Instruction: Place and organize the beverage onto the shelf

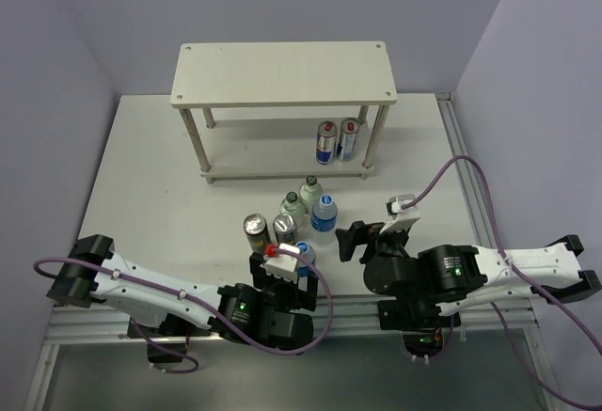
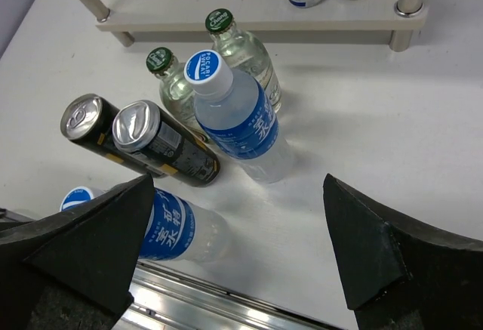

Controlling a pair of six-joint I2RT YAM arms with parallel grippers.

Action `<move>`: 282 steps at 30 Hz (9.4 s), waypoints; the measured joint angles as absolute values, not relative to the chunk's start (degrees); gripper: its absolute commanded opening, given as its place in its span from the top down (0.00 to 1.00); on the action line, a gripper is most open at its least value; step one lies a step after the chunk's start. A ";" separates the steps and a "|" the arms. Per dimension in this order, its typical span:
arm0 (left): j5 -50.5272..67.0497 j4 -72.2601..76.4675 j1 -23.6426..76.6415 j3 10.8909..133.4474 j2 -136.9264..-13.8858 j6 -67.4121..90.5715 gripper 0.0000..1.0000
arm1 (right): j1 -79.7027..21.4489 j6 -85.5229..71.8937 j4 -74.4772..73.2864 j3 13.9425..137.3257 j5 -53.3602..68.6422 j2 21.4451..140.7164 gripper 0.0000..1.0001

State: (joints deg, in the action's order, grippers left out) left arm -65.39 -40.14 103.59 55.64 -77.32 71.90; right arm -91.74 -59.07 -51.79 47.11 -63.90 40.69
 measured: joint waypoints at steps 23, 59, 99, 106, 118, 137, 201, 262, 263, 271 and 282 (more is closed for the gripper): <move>-67.09 -30.41 100.31 52.71 -91.15 72.86 0.01 | -91.74 -57.34 -47.03 40.47 -63.33 34.11 0.00; -62.59 -35.31 100.86 70.52 -90.45 53.28 1.00 | -91.74 -57.34 -46.26 37.80 -63.40 31.66 0.00; -34.39 9.80 40.84 43.48 -71.26 10.37 1.00 | -91.74 -55.72 -43.31 36.29 -63.77 33.34 0.00; -34.22 18.76 35.79 42.28 -75.31 11.53 1.00 | -91.74 -55.66 -43.24 36.29 -63.79 34.57 0.00; -34.59 29.98 29.76 41.10 -83.99 11.70 1.00 | -91.74 -55.53 -43.09 36.29 -63.81 34.54 0.00; -35.35 34.85 26.57 51.81 -96.79 11.25 0.70 | -91.77 -55.64 -43.00 36.29 -64.03 35.48 0.00; -47.44 7.53 83.88 46.89 -76.88 22.20 0.01 | -91.92 -73.80 -57.91 37.01 -68.77 34.65 0.00; -53.39 1.37 65.30 64.84 -61.06 4.36 1.00 | -92.36 -73.63 -56.88 38.94 -69.21 34.61 0.00; -53.30 1.48 63.88 63.83 -61.08 3.95 1.00 | -92.36 -73.63 -56.93 38.94 -69.19 34.65 0.00; -48.99 5.34 54.87 55.53 -63.48 3.40 1.00 | -92.36 -73.63 -57.01 38.94 -69.21 34.72 0.00; -44.25 15.77 47.33 49.39 -73.01 5.50 1.00 | -92.36 -73.38 -56.99 38.94 -69.21 34.72 0.00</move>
State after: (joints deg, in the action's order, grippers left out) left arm -44.25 15.77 47.33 49.39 -73.01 5.50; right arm -92.36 -73.38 -56.99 38.94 -69.21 34.72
